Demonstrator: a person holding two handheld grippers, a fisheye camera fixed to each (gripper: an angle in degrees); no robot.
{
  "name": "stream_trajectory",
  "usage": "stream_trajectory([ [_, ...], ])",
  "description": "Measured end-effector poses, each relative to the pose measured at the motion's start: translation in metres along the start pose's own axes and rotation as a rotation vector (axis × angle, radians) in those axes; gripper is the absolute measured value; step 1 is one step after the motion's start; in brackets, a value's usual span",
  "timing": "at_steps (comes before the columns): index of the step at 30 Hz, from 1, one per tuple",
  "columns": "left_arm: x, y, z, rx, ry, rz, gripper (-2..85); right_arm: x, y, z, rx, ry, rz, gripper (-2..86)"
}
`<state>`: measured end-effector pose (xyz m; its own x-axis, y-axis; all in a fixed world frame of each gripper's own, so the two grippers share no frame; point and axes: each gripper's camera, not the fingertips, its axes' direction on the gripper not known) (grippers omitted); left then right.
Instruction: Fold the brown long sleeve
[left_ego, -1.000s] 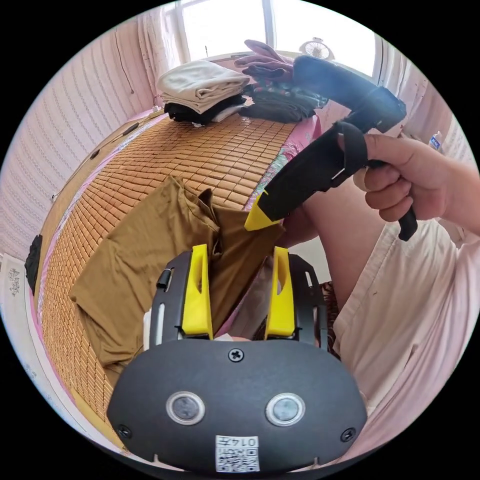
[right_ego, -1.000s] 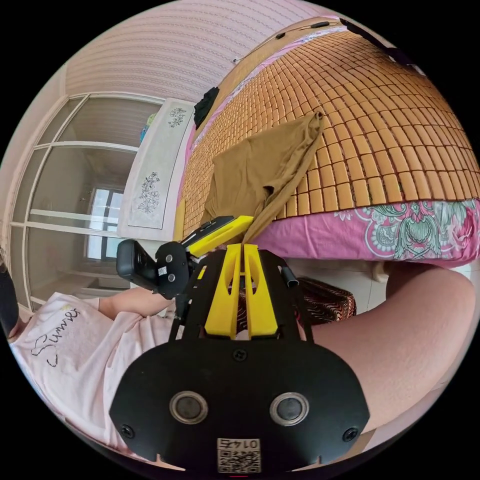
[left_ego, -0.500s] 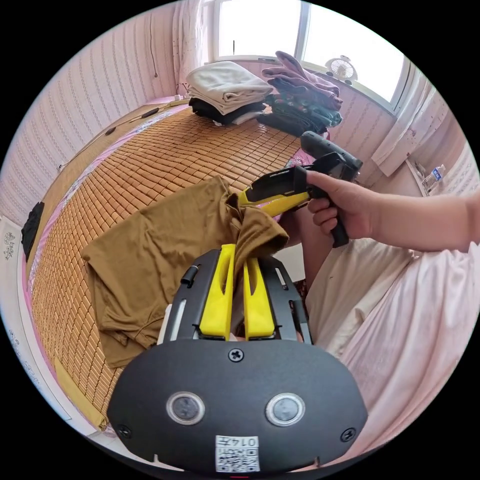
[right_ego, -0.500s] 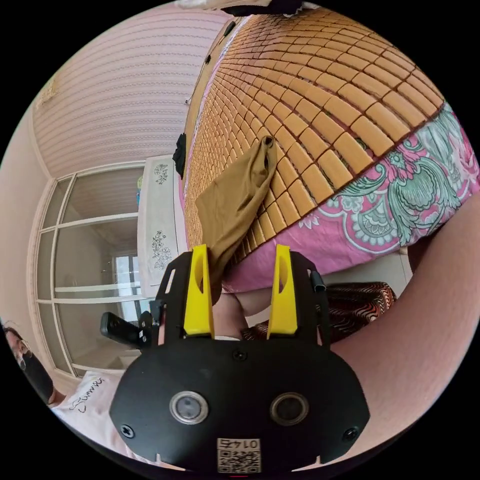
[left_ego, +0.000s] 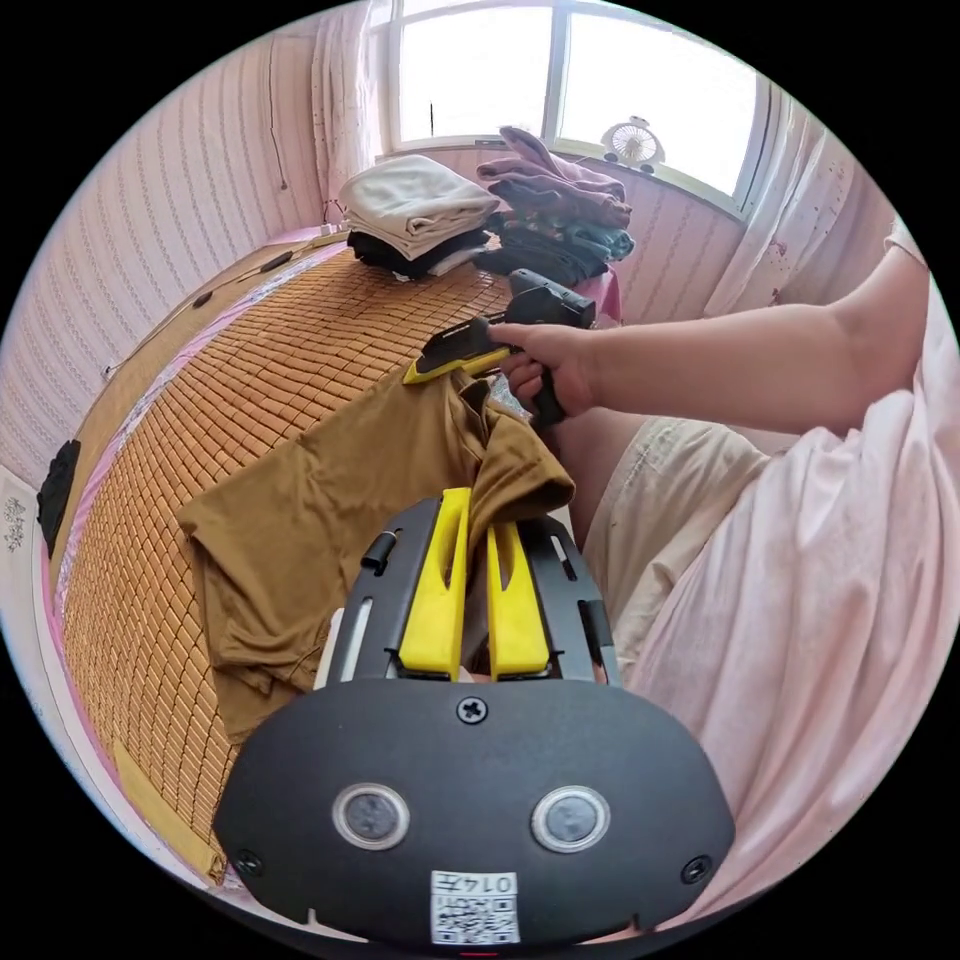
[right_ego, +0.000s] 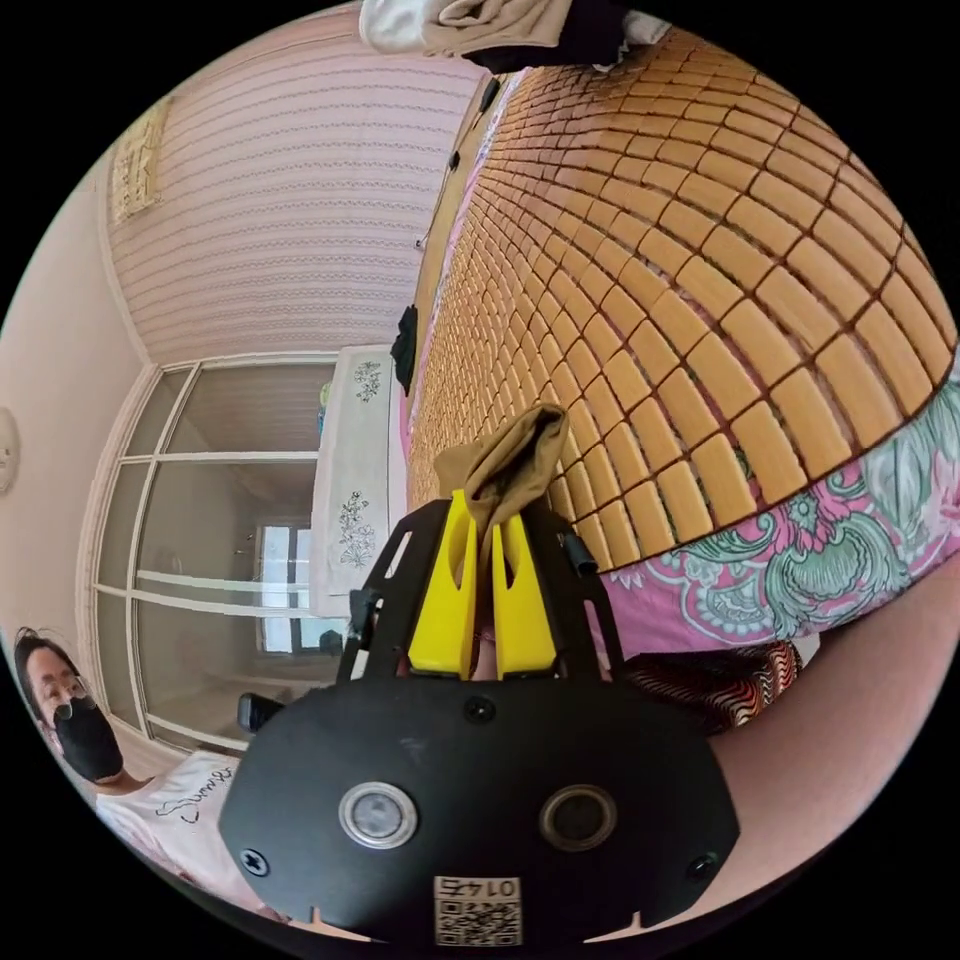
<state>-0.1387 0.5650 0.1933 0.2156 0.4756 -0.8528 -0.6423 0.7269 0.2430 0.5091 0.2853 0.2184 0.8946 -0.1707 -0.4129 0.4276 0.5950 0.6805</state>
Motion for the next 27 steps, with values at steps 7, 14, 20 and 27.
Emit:
stream_trajectory([
  [7,-0.013,-0.044,-0.001,0.167,0.224,0.015,-0.1,-0.072,-0.016,-0.091,0.075,0.173,-0.163,0.5],
  [14,-0.066,-0.03,-0.007,0.235,0.276,-0.156,-0.2,-0.18,-0.052,0.007,-0.166,0.438,-0.376,1.0],
  [20,-0.126,0.022,-0.009,0.137,0.172,-0.402,-0.2,-0.223,-0.069,0.158,-0.352,0.622,-0.413,3.8],
  [27,-0.188,0.059,0.007,0.014,0.206,-0.679,0.7,-0.258,-0.077,0.197,-0.297,0.575,-0.384,6.4],
])
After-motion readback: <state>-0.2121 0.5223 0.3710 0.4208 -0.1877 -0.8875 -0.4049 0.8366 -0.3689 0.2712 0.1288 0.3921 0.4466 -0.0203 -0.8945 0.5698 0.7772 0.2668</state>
